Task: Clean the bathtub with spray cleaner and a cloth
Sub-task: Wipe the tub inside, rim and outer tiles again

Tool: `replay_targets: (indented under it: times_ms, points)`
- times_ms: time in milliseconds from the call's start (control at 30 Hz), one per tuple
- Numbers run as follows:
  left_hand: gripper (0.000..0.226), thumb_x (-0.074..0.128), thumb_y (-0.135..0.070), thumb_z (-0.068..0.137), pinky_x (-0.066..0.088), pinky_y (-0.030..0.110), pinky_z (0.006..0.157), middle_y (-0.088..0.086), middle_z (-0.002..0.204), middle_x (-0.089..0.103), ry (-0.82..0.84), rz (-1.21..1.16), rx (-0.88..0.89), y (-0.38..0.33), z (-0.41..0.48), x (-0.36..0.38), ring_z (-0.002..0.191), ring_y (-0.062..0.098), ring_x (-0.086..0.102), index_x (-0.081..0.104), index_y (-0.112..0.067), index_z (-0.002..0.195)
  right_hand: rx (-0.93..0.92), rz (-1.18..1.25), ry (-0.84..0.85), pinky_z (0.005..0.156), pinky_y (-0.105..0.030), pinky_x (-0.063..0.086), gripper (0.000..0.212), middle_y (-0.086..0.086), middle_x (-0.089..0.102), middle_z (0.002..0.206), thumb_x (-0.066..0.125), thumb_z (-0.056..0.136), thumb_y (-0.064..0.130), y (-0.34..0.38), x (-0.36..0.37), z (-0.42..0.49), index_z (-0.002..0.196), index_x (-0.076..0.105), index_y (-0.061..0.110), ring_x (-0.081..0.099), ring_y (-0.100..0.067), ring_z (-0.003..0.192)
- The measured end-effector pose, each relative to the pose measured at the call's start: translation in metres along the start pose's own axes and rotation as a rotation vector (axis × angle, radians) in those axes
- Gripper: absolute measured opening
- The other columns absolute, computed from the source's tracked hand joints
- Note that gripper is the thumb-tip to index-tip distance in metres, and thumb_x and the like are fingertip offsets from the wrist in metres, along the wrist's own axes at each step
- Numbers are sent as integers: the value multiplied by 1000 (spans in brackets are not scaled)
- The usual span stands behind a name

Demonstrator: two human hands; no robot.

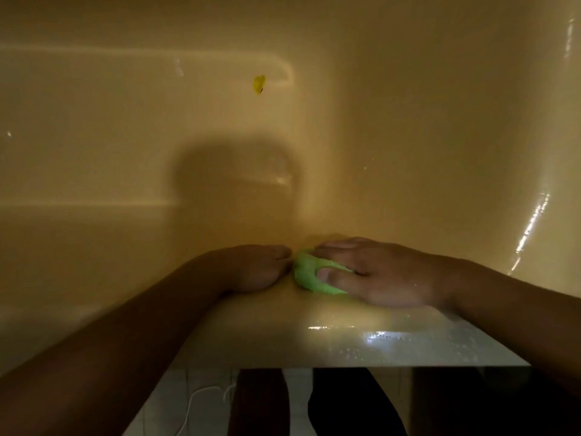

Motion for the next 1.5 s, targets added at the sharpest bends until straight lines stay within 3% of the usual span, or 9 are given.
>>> replay_targets:
  times_ms: [200,333,533,700,800,1100,1233,1367,1500]
  points:
    - [59,22,-44,113,14,31,126,5,173,12,40,117,-75,32,31,-5,158,16,13,18,-14,164,171,-459,14,129,-44,10,74,2,18,173,15,101,71,-81,-6,116,164,22,32,15,-22,158]
    - [64,20,-52,111,5,35,129,-4,174,0,52,150,-100,57,50,-10,159,13,1,7,-21,166,231,-696,-69,128,-51,0,74,1,4,174,13,102,71,-110,-22,182,166,8,33,2,-29,160]
    - [70,20,-57,109,4,39,129,-2,174,-3,46,167,-118,83,65,-13,159,13,-2,5,-20,166,229,-673,-165,125,-55,-14,73,-1,-17,173,11,103,68,-111,-25,239,164,-12,35,-17,-36,158]
    - [62,20,-47,112,9,31,126,1,174,4,65,166,-179,90,42,-22,159,14,8,12,-16,166,160,-253,55,129,-47,2,71,4,7,174,21,103,71,-76,14,199,165,11,37,5,-28,160]
    - [56,20,-41,114,21,25,118,8,170,21,59,160,-218,98,22,-27,155,19,24,25,-11,161,81,-39,86,123,-30,12,69,5,20,171,29,106,64,-25,17,145,165,19,30,18,-20,156]
    - [55,21,-34,114,17,15,113,4,173,8,19,143,-202,118,0,-29,158,14,12,15,-11,164,-194,294,121,119,-15,17,70,30,36,153,32,90,70,85,17,36,155,35,45,26,9,142]
    - [56,22,-37,114,17,15,114,2,173,8,15,127,-198,119,-1,-30,158,13,12,14,-13,164,-94,222,95,118,-18,20,61,21,39,156,34,103,62,41,23,88,158,35,36,32,4,141]
    - [59,23,-41,113,7,20,121,-2,173,4,21,122,-182,124,-1,-30,158,10,6,11,-17,165,65,45,59,125,-28,17,65,6,33,166,34,106,62,-33,21,160,161,31,29,28,-16,153]
    - [59,24,-44,112,5,20,121,-6,173,4,6,99,-155,132,2,-30,158,7,5,12,-21,165,181,-329,-27,128,-42,4,71,0,6,174,18,103,69,-83,6,224,165,9,37,7,-26,159]
Point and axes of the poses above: each hand's wrist, its own z-axis towards the middle knuckle, its own x-axis out of the palm, y = z × x, the point moved 10 cm from there along z, towards the middle knuckle
